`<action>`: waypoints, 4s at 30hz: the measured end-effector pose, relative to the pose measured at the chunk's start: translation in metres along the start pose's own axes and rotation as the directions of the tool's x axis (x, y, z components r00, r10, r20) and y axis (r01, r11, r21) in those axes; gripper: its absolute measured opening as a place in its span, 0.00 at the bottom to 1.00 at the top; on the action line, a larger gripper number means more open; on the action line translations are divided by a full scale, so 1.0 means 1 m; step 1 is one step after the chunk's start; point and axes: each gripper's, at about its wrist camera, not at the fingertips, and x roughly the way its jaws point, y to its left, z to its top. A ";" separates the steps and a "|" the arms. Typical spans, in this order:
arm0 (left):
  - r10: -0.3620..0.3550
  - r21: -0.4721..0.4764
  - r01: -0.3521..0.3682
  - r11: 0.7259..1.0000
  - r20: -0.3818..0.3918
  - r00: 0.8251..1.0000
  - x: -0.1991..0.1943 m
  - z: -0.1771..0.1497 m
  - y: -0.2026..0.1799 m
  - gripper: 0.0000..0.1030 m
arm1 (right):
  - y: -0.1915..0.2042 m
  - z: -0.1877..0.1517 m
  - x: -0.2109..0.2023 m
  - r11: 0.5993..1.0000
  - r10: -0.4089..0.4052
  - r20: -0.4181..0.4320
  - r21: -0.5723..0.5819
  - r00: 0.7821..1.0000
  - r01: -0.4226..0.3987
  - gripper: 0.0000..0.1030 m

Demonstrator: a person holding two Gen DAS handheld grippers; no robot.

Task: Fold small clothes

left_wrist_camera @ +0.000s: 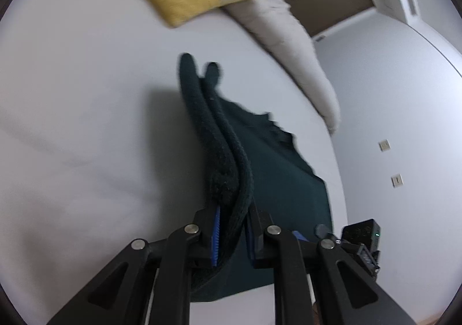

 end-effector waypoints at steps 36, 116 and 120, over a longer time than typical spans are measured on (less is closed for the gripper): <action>-0.125 0.155 0.125 0.980 -0.009 0.992 0.036 -0.070 -0.061 0.31 | -0.003 0.066 -0.010 0.965 -0.258 -0.088 0.011 0.962 0.260 0.11; 0.382 0.637 -0.313 0.705 0.032 0.924 0.256 -0.061 -0.185 0.45 | -0.144 0.025 -0.192 0.979 -0.195 0.051 -0.042 0.979 0.198 0.11; 0.389 0.644 -0.330 0.690 0.055 0.920 0.253 -0.065 -0.187 0.45 | -0.137 0.006 -0.190 0.957 -0.263 0.086 -0.106 0.961 0.271 0.11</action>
